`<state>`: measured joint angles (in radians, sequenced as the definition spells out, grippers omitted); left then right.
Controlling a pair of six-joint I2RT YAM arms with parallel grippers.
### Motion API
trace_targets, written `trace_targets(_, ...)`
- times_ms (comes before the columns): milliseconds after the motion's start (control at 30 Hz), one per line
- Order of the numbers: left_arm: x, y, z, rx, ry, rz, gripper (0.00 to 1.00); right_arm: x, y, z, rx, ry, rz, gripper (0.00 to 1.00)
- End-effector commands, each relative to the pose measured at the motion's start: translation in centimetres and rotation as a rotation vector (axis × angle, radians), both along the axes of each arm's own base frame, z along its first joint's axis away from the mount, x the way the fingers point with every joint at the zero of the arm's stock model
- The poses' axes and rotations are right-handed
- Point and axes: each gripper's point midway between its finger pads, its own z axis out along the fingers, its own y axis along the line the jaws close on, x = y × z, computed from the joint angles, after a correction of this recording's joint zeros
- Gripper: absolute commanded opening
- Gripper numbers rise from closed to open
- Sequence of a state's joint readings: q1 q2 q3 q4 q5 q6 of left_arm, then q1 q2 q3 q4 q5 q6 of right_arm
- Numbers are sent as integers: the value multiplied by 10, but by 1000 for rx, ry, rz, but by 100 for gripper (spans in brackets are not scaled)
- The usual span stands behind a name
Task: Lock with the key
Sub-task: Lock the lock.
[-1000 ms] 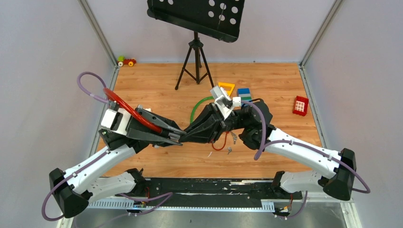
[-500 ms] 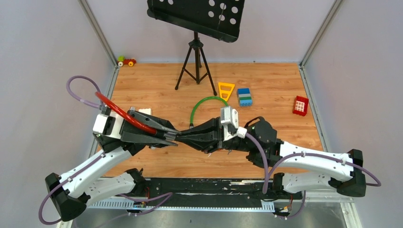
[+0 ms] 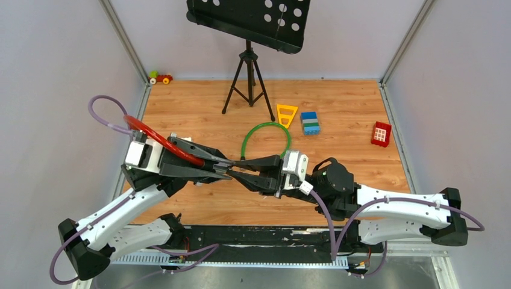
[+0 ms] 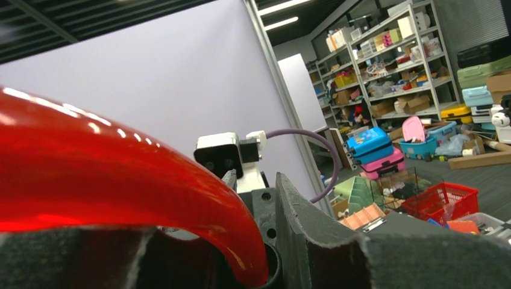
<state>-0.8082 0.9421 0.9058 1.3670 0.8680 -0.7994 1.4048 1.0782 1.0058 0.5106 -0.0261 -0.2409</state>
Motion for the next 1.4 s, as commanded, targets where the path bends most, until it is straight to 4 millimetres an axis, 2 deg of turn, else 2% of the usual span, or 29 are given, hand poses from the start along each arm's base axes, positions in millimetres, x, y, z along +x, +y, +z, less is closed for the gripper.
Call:
trace_targets(0, 5, -8, -9, 44, 4, 9, 0, 11, -29, 29, 67, -37, -85, 33)
trace_targets(67, 8, -11, -12, 66, 16, 23, 0, 9, -32, 21, 6, -31, -79, 43)
trace_targets(167, 20, -20, -20, 137, 65, 70, 0, 15, -42, 2, -84, 0, -118, 46)
trace_targets(233, 33, -30, -33, 214, 130, 112, 0, 23, -52, -14, -143, 29, -166, 47)
trace_targets(333, 57, -39, -49, 309, 228, 219, 0, 42, -79, -37, -214, 81, -291, 48)
trace_targets(367, 68, -43, -62, 370, 278, 265, 0, 51, -91, -43, -226, 109, -352, 49)
trace_targets(400, 76, -44, -64, 382, 284, 312, 0, 58, -101, -53, -256, 135, -399, 49)
trace_targets(467, 99, -50, -97, 534, 372, 418, 0, 66, -118, -60, -275, 187, -448, 50)
trace_targets(533, 114, -53, -124, 662, 395, 490, 0, 66, -125, -60, -281, 227, -439, 52)
trace_targets(600, 114, -56, -145, 760, 377, 480, 0, 62, -122, -58, -290, 263, -401, 52)
trace_targets(700, 104, -63, -158, 811, 365, 399, 0, 50, -96, -48, -314, 313, -276, 52)
trace_targets(767, 97, -64, -159, 799, 345, 356, 0, 48, -82, -41, -321, 338, -231, 52)
trace_targets(900, 85, -59, -158, 773, 291, 321, 0, 70, -77, -24, -271, 428, -248, 53)
trace_targets(1067, 79, -57, -166, 791, 279, 296, 0, 88, -63, -17, -225, 596, -81, 53)
trace_targets(1200, 80, -56, -171, 797, 277, 315, 0, 77, -52, -8, -170, 633, 69, 53)
trace_targets(1367, 84, -55, -174, 786, 274, 344, 0, 68, -54, 3, -98, 701, 152, 53)
